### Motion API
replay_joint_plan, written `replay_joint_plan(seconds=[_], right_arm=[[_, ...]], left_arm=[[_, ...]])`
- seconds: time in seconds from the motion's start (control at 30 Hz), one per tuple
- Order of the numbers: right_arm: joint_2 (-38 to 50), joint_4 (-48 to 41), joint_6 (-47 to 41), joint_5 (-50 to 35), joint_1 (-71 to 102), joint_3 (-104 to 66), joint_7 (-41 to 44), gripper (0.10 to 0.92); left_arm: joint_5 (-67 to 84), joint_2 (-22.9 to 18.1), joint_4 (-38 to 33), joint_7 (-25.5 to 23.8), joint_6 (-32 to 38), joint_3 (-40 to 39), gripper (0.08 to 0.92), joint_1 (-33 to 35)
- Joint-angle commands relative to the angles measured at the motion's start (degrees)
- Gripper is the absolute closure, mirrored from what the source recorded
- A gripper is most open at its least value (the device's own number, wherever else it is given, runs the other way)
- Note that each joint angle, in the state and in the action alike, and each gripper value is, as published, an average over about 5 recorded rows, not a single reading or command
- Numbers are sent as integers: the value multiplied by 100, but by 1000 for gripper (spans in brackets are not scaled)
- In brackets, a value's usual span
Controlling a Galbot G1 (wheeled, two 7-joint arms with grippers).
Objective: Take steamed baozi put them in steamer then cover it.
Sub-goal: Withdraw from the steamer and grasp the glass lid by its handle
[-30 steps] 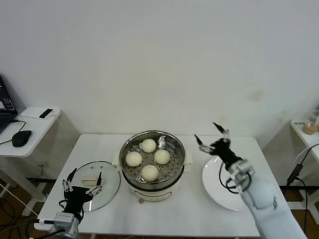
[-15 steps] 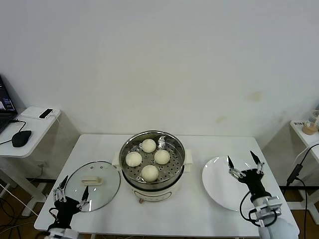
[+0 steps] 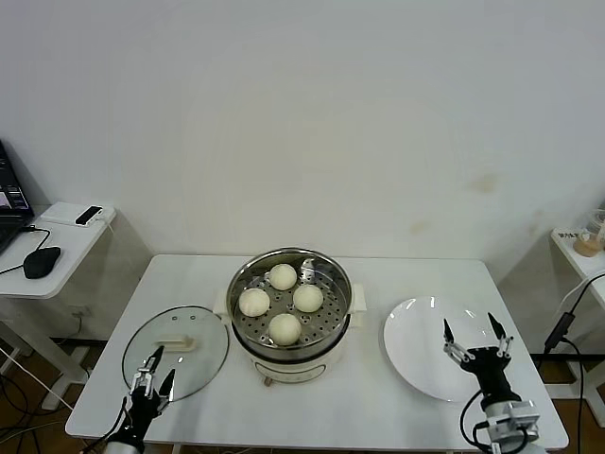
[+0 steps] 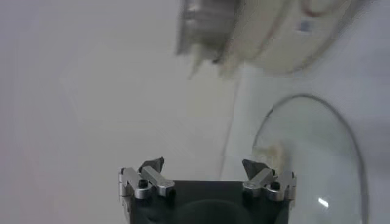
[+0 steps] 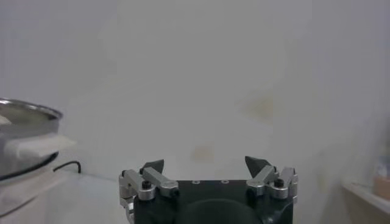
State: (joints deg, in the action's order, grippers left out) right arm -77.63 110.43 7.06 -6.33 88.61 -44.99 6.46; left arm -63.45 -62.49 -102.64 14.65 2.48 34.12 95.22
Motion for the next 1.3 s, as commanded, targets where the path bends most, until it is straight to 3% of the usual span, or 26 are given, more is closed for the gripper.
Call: replay_joint_plan(seconds=[0.03, 0.43, 1.3], right_arm=[[-200, 58, 66, 139, 298, -113, -29, 203], [-357, 100, 90, 274, 439, -128, -28, 203], [-459, 61, 68, 540, 537, 20, 23, 203]], left_arm=[[-1140, 193, 1153, 187, 283, -255, 177, -880], [-884, 446, 1495, 148, 267, -280, 177, -1419], [-702, 327, 2251, 84, 280, -623, 177, -2409]])
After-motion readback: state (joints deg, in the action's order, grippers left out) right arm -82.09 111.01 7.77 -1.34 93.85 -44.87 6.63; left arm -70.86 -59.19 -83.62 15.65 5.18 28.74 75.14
